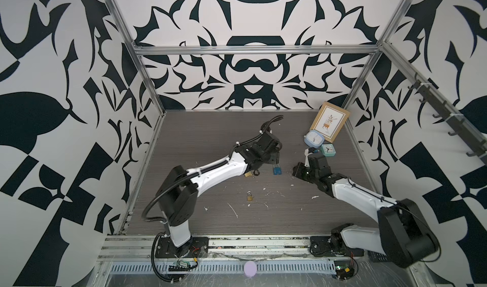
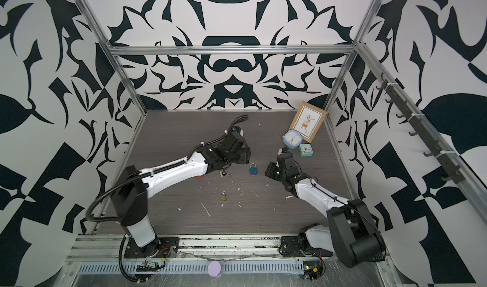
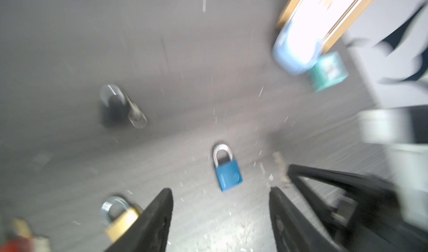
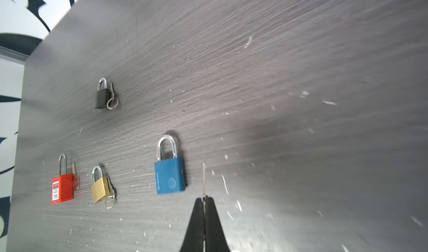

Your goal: Lock with the key

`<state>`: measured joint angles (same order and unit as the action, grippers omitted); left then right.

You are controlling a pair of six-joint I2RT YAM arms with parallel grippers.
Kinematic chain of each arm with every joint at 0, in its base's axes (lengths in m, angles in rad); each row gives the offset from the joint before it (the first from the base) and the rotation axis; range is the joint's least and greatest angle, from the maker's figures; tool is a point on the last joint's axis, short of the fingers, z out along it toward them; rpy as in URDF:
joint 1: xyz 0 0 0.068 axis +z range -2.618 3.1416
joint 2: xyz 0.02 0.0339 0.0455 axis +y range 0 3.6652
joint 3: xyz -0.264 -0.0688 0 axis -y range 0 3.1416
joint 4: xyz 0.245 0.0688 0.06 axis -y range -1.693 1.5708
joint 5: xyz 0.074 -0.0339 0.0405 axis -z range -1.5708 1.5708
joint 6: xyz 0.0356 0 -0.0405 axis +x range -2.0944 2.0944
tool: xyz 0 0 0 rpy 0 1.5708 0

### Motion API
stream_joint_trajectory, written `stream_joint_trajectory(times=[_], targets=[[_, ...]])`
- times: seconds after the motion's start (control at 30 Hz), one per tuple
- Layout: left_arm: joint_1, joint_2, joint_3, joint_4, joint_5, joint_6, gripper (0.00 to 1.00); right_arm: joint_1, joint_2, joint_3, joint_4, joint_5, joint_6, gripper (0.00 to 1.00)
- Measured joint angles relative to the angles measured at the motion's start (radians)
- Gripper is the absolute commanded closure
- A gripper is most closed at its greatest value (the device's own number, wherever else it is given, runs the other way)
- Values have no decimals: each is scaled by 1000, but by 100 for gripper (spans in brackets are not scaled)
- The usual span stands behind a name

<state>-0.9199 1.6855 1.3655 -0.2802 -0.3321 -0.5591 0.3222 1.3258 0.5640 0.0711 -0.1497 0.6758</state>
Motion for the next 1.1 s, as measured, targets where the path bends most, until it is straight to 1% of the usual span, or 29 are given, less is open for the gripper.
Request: stream_joint_trajectory(times=[0.07,0.13,0.2,0.3,0.4,0.47,0.53,0.57,0.63,0.77,0.87,0.93,1.0,1.1], targets=[[13,-145,-93,85,-72,59,28,-7,96,55,22,-51,-29,100],[41,-261,-189,151,-130,106,28,-8,166,100,34,-87,-55,100],[95,-365,-290,188,-180,139,28,-8,220,131,43,-113,-76,100],[212,-487,-421,189,-232,159,28,-8,280,156,48,-141,-103,100],[323,-586,-531,187,-273,184,28,-8,320,168,45,-158,-122,92],[383,-649,-604,201,-296,216,28,-8,332,176,43,-163,-133,81],[427,-686,-662,232,-316,249,26,-8,338,185,32,-164,-144,67],[449,-698,-692,251,-327,262,26,-8,338,190,26,-164,-150,61],[493,-705,-743,291,-340,286,26,-8,335,198,11,-162,-157,54],[599,-692,-855,369,-346,319,25,-8,305,222,-45,-137,-169,44],[682,-660,-904,417,-334,327,25,-8,242,247,-102,-84,-188,37],[734,-626,-925,458,-317,336,25,-8,185,261,-128,-19,-208,34],[774,-585,-944,511,-301,351,24,-8,121,261,-135,72,-230,32],[805,-517,-972,599,-264,372,25,-8,6,206,-81,259,-281,31]])
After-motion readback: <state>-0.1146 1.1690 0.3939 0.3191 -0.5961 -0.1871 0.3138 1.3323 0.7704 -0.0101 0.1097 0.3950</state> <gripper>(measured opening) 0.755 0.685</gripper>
